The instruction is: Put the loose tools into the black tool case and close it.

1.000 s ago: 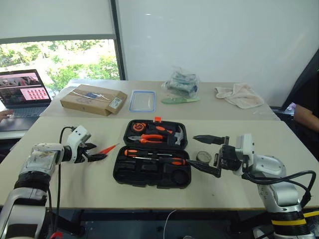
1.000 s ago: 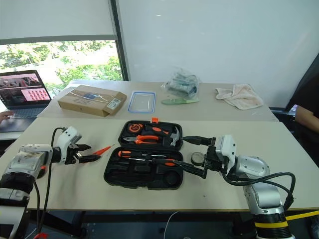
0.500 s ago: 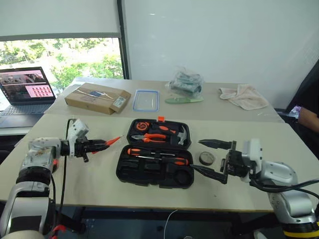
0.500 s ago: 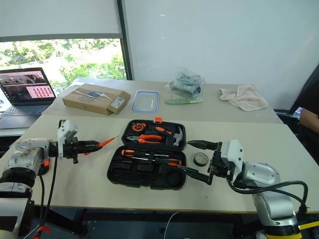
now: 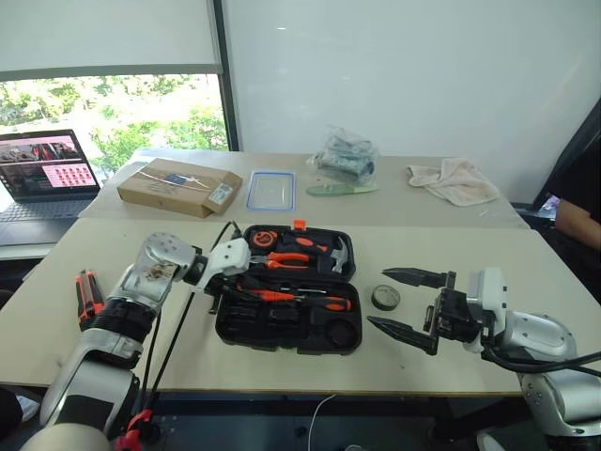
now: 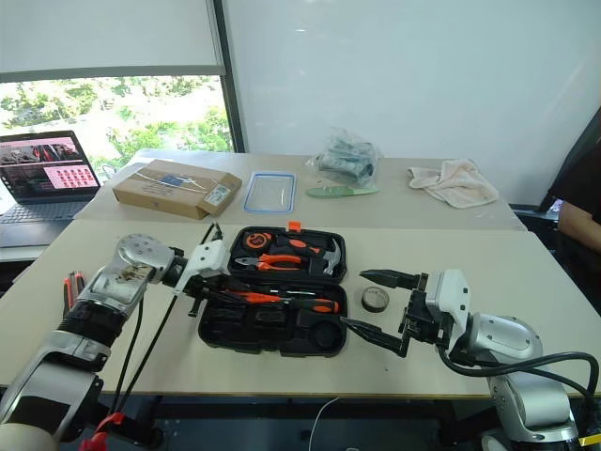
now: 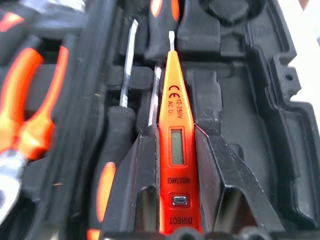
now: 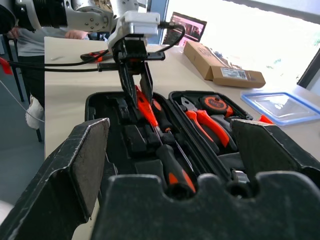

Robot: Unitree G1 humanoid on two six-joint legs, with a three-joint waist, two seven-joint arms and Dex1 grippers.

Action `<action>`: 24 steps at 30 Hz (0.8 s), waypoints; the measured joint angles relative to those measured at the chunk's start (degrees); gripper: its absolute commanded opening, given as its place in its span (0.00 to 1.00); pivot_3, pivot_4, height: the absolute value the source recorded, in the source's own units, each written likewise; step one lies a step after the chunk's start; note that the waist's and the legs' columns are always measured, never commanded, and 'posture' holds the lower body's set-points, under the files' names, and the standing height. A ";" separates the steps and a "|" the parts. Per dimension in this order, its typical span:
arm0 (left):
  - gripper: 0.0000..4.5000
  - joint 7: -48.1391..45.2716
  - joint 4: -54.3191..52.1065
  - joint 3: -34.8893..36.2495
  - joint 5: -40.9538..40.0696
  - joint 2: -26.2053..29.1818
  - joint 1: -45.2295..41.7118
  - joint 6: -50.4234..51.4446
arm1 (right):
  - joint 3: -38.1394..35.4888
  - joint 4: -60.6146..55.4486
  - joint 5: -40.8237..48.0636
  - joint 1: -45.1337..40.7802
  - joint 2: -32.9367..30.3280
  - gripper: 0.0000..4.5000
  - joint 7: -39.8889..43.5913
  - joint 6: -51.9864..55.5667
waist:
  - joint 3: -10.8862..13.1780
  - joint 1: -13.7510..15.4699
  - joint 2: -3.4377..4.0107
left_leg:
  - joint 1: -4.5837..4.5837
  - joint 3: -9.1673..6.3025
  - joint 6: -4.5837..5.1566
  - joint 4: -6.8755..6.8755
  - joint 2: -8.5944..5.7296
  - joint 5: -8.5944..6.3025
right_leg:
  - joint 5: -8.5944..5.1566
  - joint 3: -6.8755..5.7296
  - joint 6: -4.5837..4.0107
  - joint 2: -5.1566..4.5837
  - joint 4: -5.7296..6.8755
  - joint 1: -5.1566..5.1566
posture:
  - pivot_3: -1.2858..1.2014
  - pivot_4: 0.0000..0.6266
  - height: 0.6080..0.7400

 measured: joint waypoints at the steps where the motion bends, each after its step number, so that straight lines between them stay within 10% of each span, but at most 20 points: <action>1: 0.21 0.05 0.87 -0.22 0.36 -0.39 -0.02 -0.37 | 0.00 -0.03 0.00 0.01 0.00 1.00 -0.08 0.02 | 0.00 0.12 0.00 | 0.00 0.01 0.01 0.01 -0.02 -0.01 | 0.00 0.01 0.00 -0.02 0.00 0.00 | 0.52 0.24 1.00; 18: 0.21 0.65 3.63 -2.28 4.38 -1.04 -2.25 -3.02 | 1.23 0.06 -0.09 -0.01 0.55 1.00 -0.90 -0.10 | -0.01 0.48 0.02 | 0.13 0.00 0.11 0.09 0.01 -0.06 | 0.01 0.03 0.01 -0.04 0.11 0.10 | 0.52 0.24 1.00; 24: 0.65 -0.54 1.12 -1.23 1.41 -1.50 -0.37 -1.26 | 1.71 0.58 -0.10 -0.01 0.57 1.00 -0.65 -0.70 | -0.01 0.52 0.01 | 0.06 -0.02 0.11 0.11 0.01 -0.06 | 0.01 0.02 0.01 -0.04 0.10 0.06 | 0.52 0.24 1.00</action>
